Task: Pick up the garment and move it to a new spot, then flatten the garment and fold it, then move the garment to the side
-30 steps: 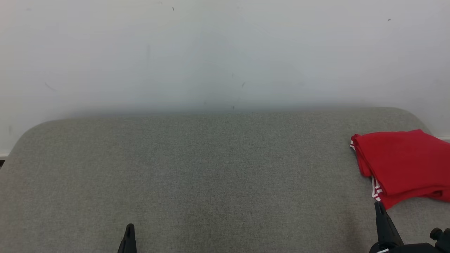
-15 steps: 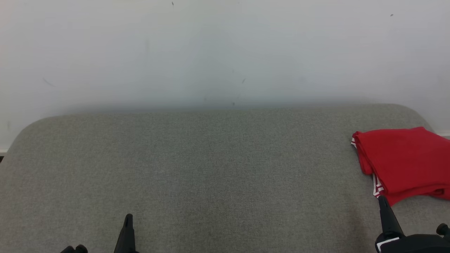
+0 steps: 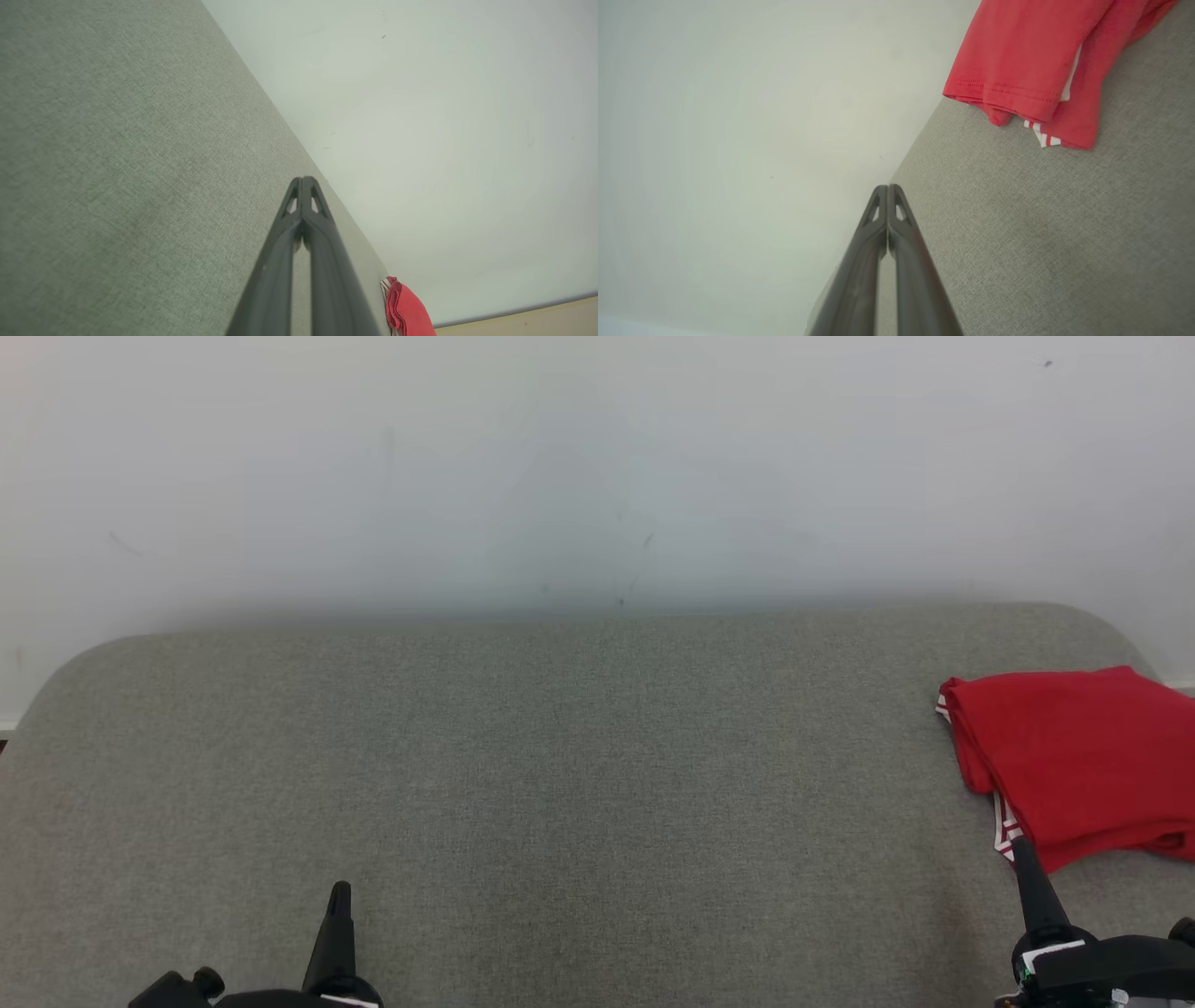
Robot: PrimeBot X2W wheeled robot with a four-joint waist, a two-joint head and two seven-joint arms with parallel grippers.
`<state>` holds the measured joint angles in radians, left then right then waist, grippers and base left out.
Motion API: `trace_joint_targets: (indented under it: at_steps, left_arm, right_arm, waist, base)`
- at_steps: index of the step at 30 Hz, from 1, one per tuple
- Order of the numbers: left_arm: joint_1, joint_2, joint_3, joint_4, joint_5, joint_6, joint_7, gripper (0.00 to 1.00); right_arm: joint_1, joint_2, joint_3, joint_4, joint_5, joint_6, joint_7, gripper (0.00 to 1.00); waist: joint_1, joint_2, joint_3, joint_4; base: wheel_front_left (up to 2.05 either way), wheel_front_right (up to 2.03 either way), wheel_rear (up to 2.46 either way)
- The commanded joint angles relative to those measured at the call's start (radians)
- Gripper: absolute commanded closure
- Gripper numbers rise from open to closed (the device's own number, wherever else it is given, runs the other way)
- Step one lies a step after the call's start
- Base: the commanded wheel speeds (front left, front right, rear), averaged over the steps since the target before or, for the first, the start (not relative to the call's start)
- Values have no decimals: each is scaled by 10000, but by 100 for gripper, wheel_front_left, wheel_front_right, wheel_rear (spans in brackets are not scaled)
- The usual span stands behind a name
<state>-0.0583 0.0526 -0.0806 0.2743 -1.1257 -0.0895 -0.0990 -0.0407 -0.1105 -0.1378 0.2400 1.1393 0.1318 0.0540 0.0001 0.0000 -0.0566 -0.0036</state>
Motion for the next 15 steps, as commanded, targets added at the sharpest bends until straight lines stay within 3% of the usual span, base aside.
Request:
trace_joint_targets:
  at_steps: [1, 15]
  left_arm:
    - [-311, -11, 55, -18, -338, -87, 44, 100]
    - [-706, -17, 122, 217, -1622, -168, 272, 100]
  right_arm:
    - [-237, 15, -105, -23, 293, -11, 97, 100]
    - [-589, 124, -451, 231, 1437, -13, 544, 100]
  waist:
    - [-1, 0, 20, 2]
    - [-1, 0, 164, 9]
  base:
    - [0, 0, 0]
    - [0, 0, 0]
